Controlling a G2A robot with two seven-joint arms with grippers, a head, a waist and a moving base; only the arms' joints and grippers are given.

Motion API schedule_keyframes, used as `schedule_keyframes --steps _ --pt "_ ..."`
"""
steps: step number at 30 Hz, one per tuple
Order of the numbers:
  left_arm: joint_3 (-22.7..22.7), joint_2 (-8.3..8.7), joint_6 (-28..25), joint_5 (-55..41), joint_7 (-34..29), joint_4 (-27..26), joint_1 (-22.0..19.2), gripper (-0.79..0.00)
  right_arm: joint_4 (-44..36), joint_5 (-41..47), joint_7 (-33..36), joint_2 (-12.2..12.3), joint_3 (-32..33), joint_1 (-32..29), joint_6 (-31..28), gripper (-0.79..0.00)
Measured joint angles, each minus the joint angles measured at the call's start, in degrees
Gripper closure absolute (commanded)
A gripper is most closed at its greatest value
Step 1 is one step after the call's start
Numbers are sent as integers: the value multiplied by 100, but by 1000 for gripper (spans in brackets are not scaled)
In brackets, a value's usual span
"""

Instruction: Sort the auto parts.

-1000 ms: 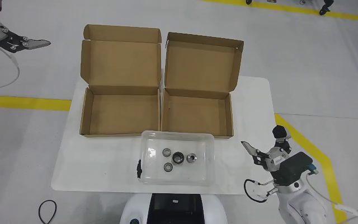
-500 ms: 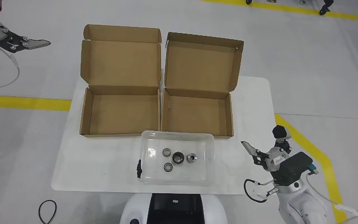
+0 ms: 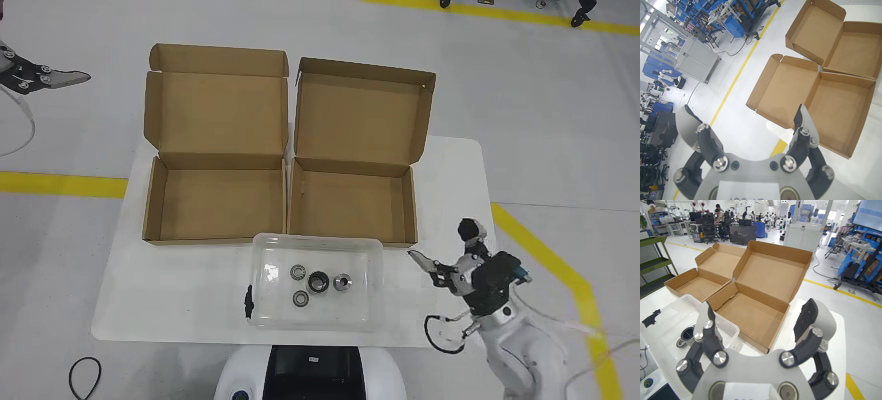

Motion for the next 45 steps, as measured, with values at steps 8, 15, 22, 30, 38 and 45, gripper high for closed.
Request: schedule_keyframes --steps 8,15,22,30,38,45 --pt "0 0 0 0 0 0 0 -785 589 113 1181 74 -729 996 -1196 -785" --pt "0 0 0 0 0 0 0 -785 901 89 1920 106 -1395 1600 -1811 -785" --pt "0 0 0 0 0 0 0 -785 1224 189 2192 123 -1876 2102 -2206 -785" --pt "0 0 0 0 0 0 0 -785 1224 188 2179 124 -1875 2109 -2208 -785" --pt "0 0 0 0 0 0 0 -785 1224 188 2179 124 -1875 2109 -2207 -785" --pt "0 0 0 0 0 0 0 -785 1180 8 2312 144 -2039 2203 -2272 -785"
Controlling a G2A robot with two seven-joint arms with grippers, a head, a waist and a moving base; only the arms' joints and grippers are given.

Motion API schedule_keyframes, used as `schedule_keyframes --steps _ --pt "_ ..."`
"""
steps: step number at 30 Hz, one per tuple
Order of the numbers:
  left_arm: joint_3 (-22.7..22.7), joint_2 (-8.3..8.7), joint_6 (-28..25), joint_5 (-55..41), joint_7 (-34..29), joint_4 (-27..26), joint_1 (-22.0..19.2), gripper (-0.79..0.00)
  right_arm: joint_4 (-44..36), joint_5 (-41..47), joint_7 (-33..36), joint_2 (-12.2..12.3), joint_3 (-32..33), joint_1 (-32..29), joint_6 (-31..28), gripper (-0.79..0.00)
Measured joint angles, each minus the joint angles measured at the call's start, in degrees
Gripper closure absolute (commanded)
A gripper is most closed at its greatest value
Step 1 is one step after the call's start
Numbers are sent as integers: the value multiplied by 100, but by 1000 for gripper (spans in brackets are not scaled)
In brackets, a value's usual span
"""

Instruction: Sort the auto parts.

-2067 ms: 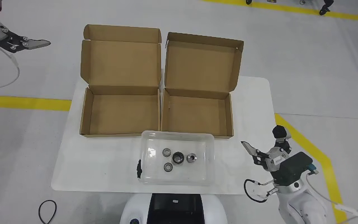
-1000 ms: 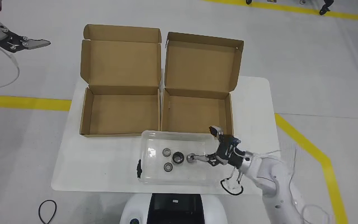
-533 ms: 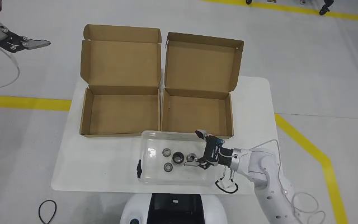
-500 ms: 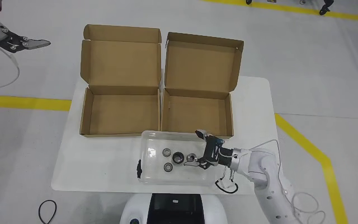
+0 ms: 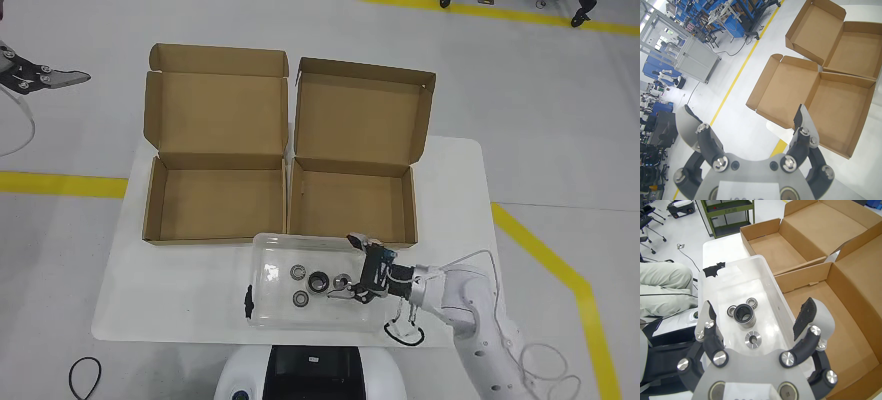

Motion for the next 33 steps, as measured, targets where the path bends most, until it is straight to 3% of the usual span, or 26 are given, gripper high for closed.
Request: schedule_keyframes --steps 10,15,16,33 --pt "0 0 0 0 0 0 0 -785 32 -531 384 91 -680 525 -93 -785" --pt "0 0 0 0 0 0 0 -785 124 -480 867 130 -920 704 -93 -489" --pt "0 0 0 0 0 0 0 -785 128 -446 923 138 -936 729 -93 -477" --pt "0 0 0 0 0 0 0 -785 102 -177 1764 324 -1367 965 -93 -486"
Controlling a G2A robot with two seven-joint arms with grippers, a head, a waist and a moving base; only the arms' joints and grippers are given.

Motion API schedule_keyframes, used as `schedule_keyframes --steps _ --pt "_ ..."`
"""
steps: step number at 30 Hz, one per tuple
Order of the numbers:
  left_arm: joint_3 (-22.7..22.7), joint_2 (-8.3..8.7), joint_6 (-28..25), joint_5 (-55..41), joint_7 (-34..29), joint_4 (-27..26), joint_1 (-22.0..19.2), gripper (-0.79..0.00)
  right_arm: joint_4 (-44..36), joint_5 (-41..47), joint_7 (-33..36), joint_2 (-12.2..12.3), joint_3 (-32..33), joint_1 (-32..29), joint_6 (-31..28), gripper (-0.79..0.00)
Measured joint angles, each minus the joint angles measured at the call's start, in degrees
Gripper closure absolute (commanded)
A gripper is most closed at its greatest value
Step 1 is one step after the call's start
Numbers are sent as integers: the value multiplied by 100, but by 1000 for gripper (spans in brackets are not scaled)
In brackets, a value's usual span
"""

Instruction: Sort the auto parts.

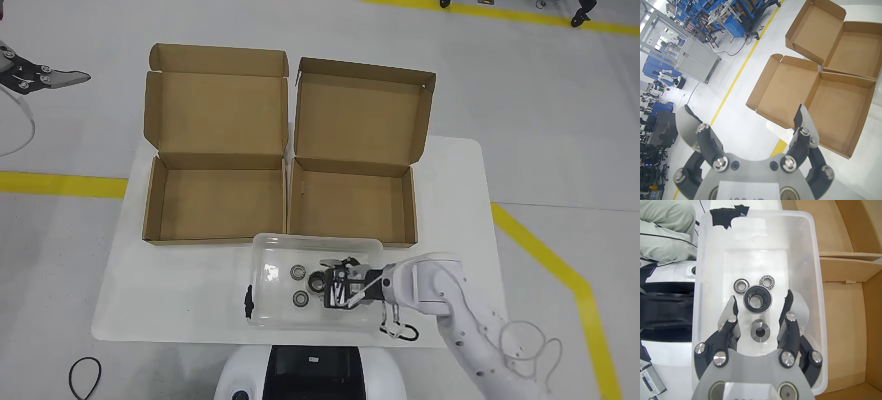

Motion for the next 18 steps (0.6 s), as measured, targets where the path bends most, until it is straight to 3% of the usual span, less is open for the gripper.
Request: schedule_keyframes --steps 2,3,7,8,9,12,14,18 --pt "0 0 0 0 0 0 0 -785 47 42 127 12 -83 67 0 -449" --pt "0 0 0 0 0 0 0 -785 78 72 205 19 -138 117 0 -388" --pt "0 0 0 0 0 0 0 -785 141 71 218 56 -365 299 0 -391" --pt "0 0 0 0 0 0 0 -785 168 57 199 64 -411 335 0 -406" --pt "0 0 0 0 0 0 0 -785 205 42 167 74 -468 380 0 -471" --pt "0 0 0 0 0 0 0 -785 306 -1 75 92 -572 478 0 -511" --pt "0 0 0 0 0 0 0 -785 357 -36 21 100 -627 527 0 -594" --pt "0 0 0 0 0 0 0 -785 490 -119 -91 110 -745 626 8 -616"
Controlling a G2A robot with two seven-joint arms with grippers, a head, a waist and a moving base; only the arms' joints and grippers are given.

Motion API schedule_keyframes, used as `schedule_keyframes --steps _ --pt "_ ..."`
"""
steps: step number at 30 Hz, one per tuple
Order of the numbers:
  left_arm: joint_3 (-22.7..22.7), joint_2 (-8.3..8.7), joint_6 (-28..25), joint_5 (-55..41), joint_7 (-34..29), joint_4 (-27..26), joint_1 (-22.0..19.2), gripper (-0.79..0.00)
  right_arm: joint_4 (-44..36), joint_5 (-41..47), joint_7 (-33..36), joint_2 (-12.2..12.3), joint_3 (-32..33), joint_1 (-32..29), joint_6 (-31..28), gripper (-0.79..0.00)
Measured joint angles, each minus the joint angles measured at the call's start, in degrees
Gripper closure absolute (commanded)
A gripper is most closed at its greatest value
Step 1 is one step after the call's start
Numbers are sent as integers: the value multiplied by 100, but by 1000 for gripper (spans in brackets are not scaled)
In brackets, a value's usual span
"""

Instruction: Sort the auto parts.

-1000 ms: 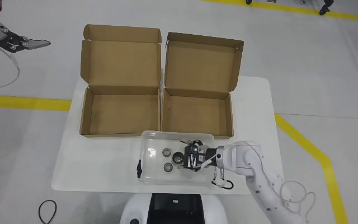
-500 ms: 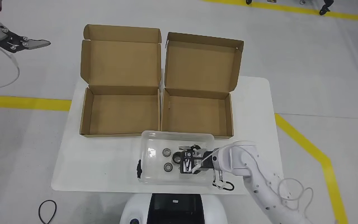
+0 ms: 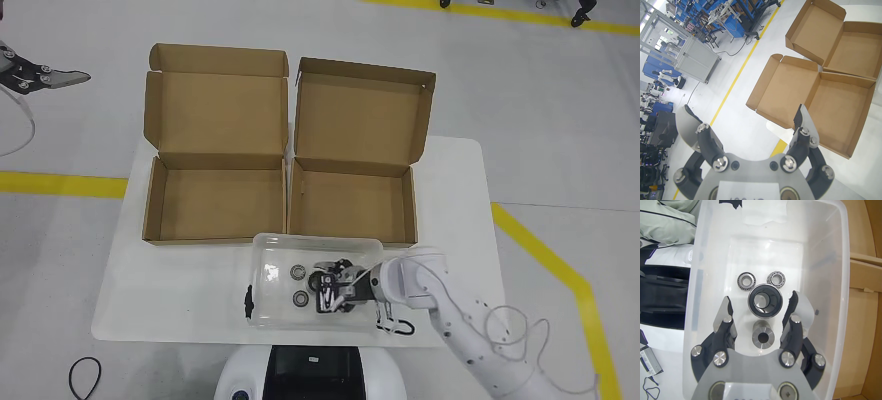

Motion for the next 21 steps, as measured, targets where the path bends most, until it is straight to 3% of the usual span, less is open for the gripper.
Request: schedule_keyframes --steps 12,21 --pt "0 0 0 0 0 0 0 -785 455 1 -112 -89 -440 382 194 -634" --pt "0 0 0 0 0 0 0 -785 678 28 -135 -157 -722 609 302 -548"
